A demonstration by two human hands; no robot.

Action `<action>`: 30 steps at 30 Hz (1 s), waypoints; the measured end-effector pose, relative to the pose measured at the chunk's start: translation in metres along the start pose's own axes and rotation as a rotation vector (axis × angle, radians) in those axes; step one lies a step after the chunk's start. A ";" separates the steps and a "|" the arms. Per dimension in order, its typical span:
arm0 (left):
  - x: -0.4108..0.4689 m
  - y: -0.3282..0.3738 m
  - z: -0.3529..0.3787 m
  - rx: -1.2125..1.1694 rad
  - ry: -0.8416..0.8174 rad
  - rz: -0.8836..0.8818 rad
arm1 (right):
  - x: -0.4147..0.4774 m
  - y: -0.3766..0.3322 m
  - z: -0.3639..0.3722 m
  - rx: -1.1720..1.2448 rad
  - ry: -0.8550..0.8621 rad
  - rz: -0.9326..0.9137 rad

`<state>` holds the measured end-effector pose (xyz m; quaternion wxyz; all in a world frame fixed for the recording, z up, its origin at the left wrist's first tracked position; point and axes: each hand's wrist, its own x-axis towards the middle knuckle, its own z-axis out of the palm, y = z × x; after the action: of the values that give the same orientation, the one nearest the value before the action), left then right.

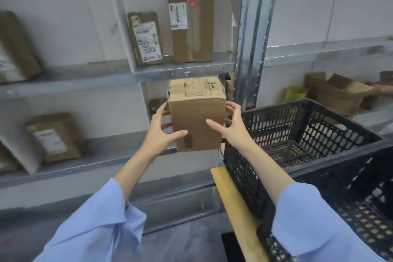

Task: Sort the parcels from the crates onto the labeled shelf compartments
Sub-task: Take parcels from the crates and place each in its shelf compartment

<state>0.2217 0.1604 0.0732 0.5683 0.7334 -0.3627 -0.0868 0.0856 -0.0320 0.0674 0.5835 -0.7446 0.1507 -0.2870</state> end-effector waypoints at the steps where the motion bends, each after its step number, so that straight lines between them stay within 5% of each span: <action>1: -0.006 0.000 -0.011 -0.009 0.024 -0.006 | 0.001 -0.004 0.009 0.003 -0.027 -0.007; 19: -0.106 -0.010 -0.168 0.001 0.350 -0.073 | -0.003 -0.057 0.184 0.163 -0.353 -0.013; 30: -0.206 -0.028 -0.285 0.070 0.506 -0.115 | -0.063 -0.101 0.308 0.007 -0.608 -0.093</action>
<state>0.2395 0.5123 0.0860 0.6096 0.7703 -0.1694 0.0798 0.2106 0.2715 0.1004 0.5906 -0.8005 -0.0658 -0.0779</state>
